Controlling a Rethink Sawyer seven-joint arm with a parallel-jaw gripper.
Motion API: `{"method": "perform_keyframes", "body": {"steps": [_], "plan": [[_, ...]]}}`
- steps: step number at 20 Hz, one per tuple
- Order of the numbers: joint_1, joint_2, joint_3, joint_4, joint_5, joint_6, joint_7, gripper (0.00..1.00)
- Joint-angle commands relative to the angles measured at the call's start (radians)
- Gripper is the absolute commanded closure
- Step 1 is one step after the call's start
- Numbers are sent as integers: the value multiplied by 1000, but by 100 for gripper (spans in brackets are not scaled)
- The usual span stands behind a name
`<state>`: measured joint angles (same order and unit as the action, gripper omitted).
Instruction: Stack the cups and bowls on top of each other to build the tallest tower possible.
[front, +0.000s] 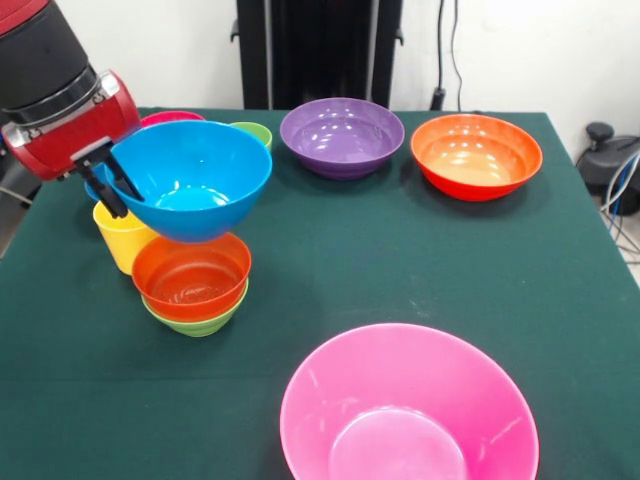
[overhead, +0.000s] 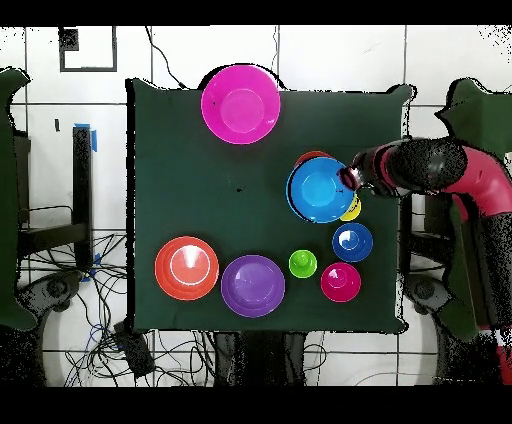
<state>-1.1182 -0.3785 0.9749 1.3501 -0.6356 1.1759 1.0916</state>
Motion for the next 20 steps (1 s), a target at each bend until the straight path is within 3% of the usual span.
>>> {"method": "perform_keyframes", "body": {"steps": [1,20], "plan": [[35,31,-27,-62,-6,119,-344,100],[50,91,-32,-90,-19,54,-322,100]]}}
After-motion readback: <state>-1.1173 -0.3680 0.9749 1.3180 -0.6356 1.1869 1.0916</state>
